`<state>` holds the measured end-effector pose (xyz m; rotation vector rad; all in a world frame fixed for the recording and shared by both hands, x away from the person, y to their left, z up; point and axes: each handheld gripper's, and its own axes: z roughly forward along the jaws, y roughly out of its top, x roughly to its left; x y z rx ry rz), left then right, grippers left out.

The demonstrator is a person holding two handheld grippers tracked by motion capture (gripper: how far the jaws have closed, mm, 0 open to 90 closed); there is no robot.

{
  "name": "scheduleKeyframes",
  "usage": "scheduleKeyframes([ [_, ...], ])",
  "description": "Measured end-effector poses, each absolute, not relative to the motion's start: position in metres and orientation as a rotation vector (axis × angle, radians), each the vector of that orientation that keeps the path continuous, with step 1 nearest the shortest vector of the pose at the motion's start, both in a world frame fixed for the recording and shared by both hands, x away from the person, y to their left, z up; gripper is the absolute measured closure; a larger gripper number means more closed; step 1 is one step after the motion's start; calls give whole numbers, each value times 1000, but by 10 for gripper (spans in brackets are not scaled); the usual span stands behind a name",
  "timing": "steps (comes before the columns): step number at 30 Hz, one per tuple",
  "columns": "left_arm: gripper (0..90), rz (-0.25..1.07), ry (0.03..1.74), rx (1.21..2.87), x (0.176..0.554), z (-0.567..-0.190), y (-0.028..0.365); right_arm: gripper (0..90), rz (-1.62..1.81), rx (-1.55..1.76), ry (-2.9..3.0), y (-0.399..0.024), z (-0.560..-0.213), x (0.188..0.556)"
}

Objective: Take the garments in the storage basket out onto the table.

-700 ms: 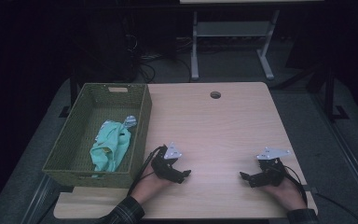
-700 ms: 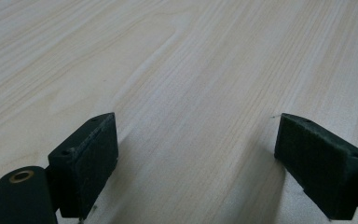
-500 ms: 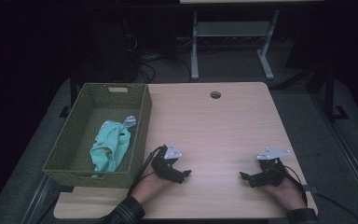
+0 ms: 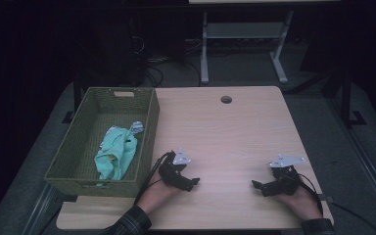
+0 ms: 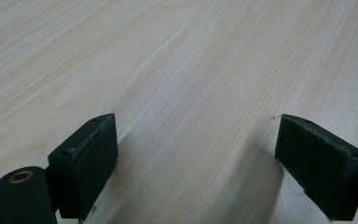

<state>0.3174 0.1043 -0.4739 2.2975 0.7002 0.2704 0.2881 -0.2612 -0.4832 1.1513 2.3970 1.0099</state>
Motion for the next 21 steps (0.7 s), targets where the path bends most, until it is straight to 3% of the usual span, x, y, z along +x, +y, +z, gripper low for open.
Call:
scheduleKeyframes([
  [21, 125, 258, 739, 2246, 318, -465, 108, 15, 1017, 1125, 2413, -261, -483, 291],
])
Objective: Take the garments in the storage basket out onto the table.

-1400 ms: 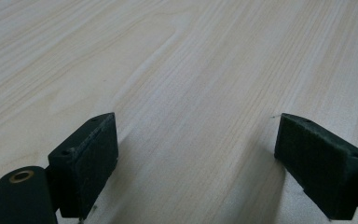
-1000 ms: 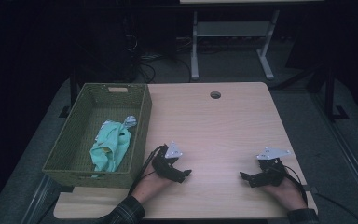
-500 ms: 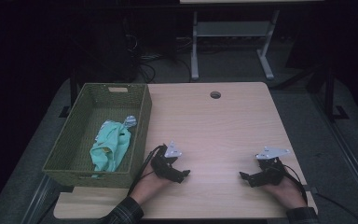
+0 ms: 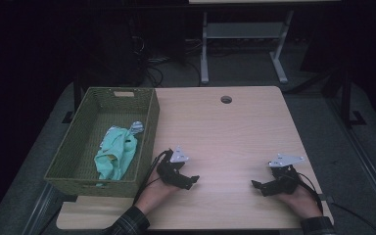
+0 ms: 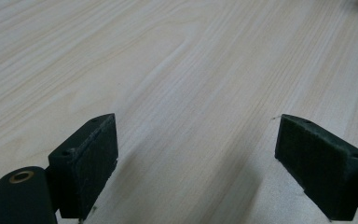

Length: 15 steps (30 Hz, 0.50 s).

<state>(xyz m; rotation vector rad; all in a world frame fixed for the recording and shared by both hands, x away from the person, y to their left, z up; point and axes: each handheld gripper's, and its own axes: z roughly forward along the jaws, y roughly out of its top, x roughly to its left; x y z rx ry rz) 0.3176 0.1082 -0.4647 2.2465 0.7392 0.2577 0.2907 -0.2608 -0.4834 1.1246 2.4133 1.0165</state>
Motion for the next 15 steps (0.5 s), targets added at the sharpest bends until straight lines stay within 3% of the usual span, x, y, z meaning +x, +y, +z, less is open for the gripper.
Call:
scheduleKeyframes([
  [15, 125, 257, 742, 2228, 319, -456, 110, 15, 1016, 1134, 2411, -260, -483, 290],
])
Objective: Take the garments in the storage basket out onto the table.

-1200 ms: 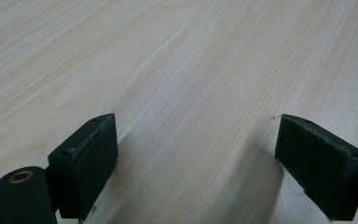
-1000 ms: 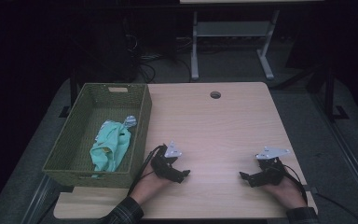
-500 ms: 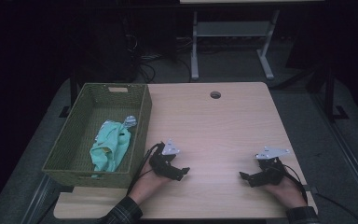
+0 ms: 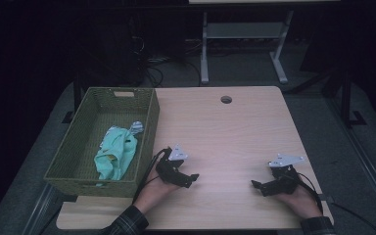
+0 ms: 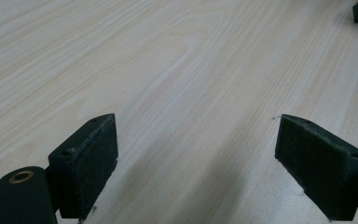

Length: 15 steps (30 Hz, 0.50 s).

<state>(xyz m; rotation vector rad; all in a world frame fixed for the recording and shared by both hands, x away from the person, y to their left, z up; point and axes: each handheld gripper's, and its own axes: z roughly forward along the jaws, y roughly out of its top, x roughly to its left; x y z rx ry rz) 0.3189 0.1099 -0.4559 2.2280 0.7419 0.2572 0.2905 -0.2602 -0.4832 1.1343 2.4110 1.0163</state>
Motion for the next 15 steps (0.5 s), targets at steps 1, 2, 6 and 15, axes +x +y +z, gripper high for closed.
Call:
scheduleKeyframes([
  [1, 125, 259, 740, 2229, 319, -455, 110, 15, 1016, 1132, 2411, -260, -483, 291],
  [2, 125, 259, 740, 2229, 319, -455, 110, 15, 1016, 1132, 2411, -260, -483, 291],
  [6, 125, 263, 744, 2228, 321, -453, 110, 15, 1016, 1134, 2411, -260, -483, 291],
  [15, 125, 266, 740, 2231, 321, -450, 110, 15, 1016, 1134, 2411, -260, -483, 290],
])
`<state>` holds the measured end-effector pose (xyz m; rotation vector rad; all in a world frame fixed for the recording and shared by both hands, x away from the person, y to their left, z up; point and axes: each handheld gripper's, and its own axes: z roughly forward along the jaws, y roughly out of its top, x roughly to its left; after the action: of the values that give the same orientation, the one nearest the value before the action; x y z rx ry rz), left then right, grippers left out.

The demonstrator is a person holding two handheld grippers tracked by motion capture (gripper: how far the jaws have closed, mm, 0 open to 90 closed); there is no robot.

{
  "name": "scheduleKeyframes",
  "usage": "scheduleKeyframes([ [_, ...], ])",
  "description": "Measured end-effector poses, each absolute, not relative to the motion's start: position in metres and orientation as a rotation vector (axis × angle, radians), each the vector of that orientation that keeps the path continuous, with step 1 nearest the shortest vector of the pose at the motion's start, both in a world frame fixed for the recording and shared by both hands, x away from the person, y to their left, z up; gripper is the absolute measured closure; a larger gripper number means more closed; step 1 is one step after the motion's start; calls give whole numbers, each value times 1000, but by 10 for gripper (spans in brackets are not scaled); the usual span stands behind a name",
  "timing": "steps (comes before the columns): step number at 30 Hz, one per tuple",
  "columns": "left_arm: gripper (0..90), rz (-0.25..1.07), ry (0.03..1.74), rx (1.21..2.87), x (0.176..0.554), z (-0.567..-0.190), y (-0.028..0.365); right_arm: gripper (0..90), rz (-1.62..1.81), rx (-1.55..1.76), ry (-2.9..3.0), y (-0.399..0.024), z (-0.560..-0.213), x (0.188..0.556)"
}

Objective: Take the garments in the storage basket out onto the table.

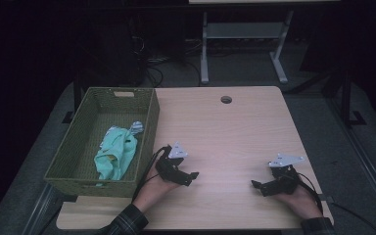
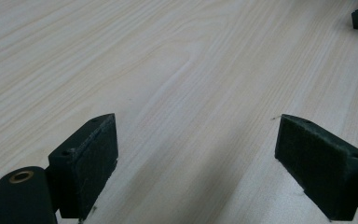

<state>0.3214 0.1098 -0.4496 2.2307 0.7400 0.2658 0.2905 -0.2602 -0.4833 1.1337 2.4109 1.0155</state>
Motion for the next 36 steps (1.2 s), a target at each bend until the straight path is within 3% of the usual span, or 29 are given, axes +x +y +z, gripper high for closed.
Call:
scheduleKeyframes([
  [36, 128, 279, 722, 2233, 323, -430, 110, 15, 1015, 1133, 2411, -260, -483, 291],
])
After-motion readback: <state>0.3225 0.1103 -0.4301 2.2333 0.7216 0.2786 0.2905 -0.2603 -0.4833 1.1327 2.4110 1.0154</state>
